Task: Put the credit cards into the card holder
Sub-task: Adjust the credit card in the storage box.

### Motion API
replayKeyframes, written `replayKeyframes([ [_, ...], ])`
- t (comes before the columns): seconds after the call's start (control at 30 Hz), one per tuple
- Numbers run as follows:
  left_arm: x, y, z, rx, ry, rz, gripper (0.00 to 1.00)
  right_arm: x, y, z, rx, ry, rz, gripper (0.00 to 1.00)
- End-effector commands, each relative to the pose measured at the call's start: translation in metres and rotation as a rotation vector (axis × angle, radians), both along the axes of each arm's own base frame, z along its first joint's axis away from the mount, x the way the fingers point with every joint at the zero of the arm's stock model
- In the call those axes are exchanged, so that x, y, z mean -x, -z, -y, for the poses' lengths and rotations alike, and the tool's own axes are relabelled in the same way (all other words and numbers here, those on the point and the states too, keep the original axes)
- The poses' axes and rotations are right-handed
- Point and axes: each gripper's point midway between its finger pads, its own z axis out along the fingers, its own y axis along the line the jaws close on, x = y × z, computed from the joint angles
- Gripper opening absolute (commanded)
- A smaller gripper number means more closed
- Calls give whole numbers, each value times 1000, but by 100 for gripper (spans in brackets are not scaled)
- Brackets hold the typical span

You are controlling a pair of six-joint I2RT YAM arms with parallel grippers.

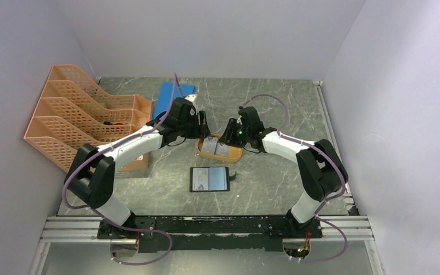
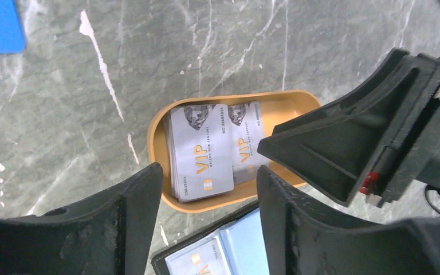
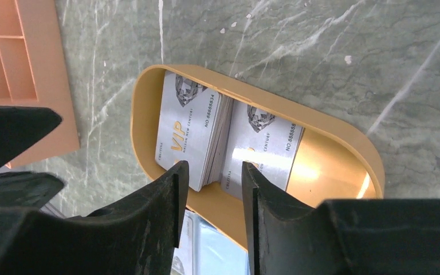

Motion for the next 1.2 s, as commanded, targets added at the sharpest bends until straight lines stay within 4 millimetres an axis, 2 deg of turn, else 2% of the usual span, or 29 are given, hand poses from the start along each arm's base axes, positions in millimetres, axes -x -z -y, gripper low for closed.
replayKeyframes([
  [0.0,-9,6,8,-66,25,27,57,-1,-7,14,30,59,26,41],
  [0.13,-18,18,-8,-178,-19,28,36,1,-9,18,41,62,34,37],
  [0.27,-22,27,-19,-262,-33,28,26,3,-9,18,39,55,37,37],
  [0.43,-17,17,8,-150,49,52,22,4,-6,18,36,54,31,36],
  [0.53,-14,24,19,-165,74,27,21,4,-7,19,38,55,34,36],
  [0.67,-15,36,19,-187,65,4,27,6,-9,19,37,51,38,37],
  [0.77,-13,45,20,-188,66,-20,41,7,-9,18,30,45,36,39],
  [0.87,-11,53,21,-188,69,-42,50,8,-9,17,26,42,34,41],
  [1.17,-10,73,21,-210,67,-88,64,7,-8,16,24,43,30,43],
])
